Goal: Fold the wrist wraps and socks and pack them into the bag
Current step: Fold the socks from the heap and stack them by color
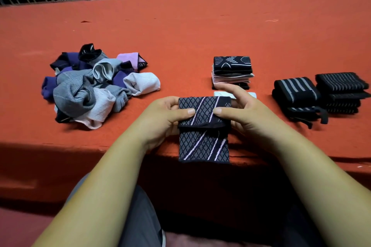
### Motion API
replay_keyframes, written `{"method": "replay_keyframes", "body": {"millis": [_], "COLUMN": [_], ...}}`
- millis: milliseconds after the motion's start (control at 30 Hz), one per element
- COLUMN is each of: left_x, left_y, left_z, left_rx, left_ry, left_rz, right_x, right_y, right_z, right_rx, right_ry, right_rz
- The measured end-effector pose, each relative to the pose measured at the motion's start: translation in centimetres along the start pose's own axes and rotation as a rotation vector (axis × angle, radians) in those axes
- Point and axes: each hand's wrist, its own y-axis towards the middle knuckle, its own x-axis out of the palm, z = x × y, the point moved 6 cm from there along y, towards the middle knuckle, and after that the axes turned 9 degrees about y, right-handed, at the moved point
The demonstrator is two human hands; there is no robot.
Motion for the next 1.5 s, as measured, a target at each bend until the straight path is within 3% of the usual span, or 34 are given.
{"method": "replay_keyframes", "body": {"millis": [167, 333, 533, 667, 900, 1200, 1333, 1500], "left_x": [-0.4, -0.9, 0.4, -0.1, 0.0, -1.1, -0.6, 0.1], "left_y": [0.2, 0.1, -0.2, 0.0, -0.1, 0.3, 0.2, -0.2], "left_z": [0.7, 1.5, 0.4, 0.7, 0.8, -0.2, -0.5, 0.0], "left_rx": [0.078, 0.141, 0.002, 0.101, 0.106, -0.115, -0.189, -0.072], "left_ry": [-0.039, 0.137, 0.035, -0.024, 0.016, -0.212, -0.183, -0.067], "left_rz": [0.077, 0.23, 0.026, 0.087, 0.105, 0.087, 0.003, -0.011], "right_x": [0.5, 0.5, 0.6, 1.2, 1.2, 1.4, 1.4, 1.3], "right_y": [-0.1, -0.3, -0.3, -0.4, -0.4, -0.3, -0.5, -0.5], "right_z": [1.1, -0.1, -0.5, 0.5, 0.3, -0.4, -1.1, -1.4], "right_rx": [0.107, -0.004, -0.096, 0.035, 0.017, 0.071, 0.104, -0.001], "right_ry": [-0.159, -0.124, -0.023, -0.086, -0.016, 0.201, 0.288, 0.106], "right_rz": [0.024, 0.094, 0.154, 0.08, 0.061, 0.037, 0.014, 0.054]}}
